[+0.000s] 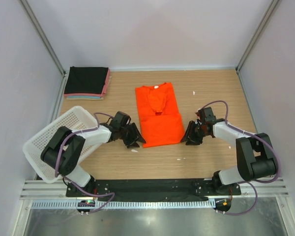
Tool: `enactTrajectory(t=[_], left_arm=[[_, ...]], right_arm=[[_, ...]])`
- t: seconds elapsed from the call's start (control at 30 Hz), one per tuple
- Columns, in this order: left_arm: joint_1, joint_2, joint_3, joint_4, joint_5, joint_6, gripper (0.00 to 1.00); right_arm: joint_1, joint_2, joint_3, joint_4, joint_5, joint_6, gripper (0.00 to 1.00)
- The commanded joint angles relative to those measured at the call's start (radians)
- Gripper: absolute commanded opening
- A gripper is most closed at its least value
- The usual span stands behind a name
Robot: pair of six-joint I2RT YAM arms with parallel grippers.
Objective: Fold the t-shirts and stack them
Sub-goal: Fold the tshirt
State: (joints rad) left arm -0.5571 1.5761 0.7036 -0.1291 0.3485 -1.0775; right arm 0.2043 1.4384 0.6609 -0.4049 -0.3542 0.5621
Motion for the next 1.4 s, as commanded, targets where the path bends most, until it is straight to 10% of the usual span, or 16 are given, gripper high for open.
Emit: enactTrajectory(t=[0.0,0.4,0.53,0.7,1.03,1.37], left_arm=[[-0.004,0.038,-0.023,0.02,-0.049,-0.013,0.48],[-0.018,0.079,-0.047,0.011,-0.065,-0.01,0.34],[-0.015,0.094,-0.018,-0.041,-0.081,0.011,0.13],[0.025,0.065,0.097,-0.251,-0.196,0.116,0.02],[0.04,-0.034,0.103,-0.278,-0.185,0.122,0.33],[-0.033,-0.001,-0.021,-0.041,-0.063,-0.008,0.46]], right_arm=[[-0.019,0.025,0.005,0.058,0.014,-0.022,0.41],[-0.028,0.022,-0.023,0.078,0.008,-0.021,0.34],[-0.029,0.014,-0.05,0.09,-0.009,-0.028,0.1],[0.001,-0.033,-0.122,0.143,-0.066,0.03,0.03],[0.009,-0.133,-0.178,0.114,-0.014,0.123,0.36],[0.009,-0.139,-0.17,0.1,0.032,0.148,0.39]])
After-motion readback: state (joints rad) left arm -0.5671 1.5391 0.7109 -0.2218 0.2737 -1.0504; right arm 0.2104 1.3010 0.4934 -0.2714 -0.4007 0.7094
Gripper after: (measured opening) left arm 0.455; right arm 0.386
